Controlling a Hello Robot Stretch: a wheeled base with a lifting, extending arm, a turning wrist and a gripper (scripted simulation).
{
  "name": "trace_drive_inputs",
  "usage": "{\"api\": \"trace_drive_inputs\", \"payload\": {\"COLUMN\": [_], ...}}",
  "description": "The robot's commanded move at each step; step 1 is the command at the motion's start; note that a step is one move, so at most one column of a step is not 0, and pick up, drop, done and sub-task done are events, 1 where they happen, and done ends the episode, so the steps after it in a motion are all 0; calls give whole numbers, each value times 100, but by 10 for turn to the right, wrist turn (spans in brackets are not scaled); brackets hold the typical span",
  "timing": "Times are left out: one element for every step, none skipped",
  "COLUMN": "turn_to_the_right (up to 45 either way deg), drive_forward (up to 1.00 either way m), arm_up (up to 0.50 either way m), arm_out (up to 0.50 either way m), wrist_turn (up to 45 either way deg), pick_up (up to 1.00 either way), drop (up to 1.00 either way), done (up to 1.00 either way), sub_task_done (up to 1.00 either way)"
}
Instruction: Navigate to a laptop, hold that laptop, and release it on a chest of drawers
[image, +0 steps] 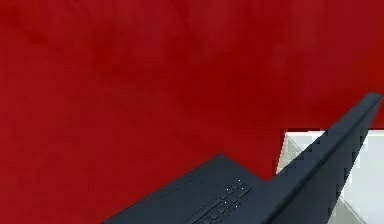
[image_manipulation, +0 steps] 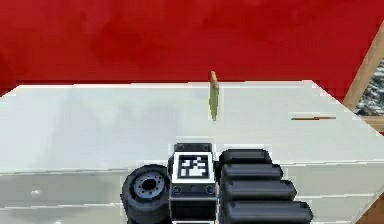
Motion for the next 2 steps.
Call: {"api": "trace_drive_inputs", "payload": {"turn_to_the_right": [450,210], "drive_forward": [0,0], "arm_up": [0,0], "arm_out": [0,0], "wrist_turn": [0,0], "pick_up": [0,0], "drop": [0,0], "done": [0,0], "sub_task_done": [0,0]}}
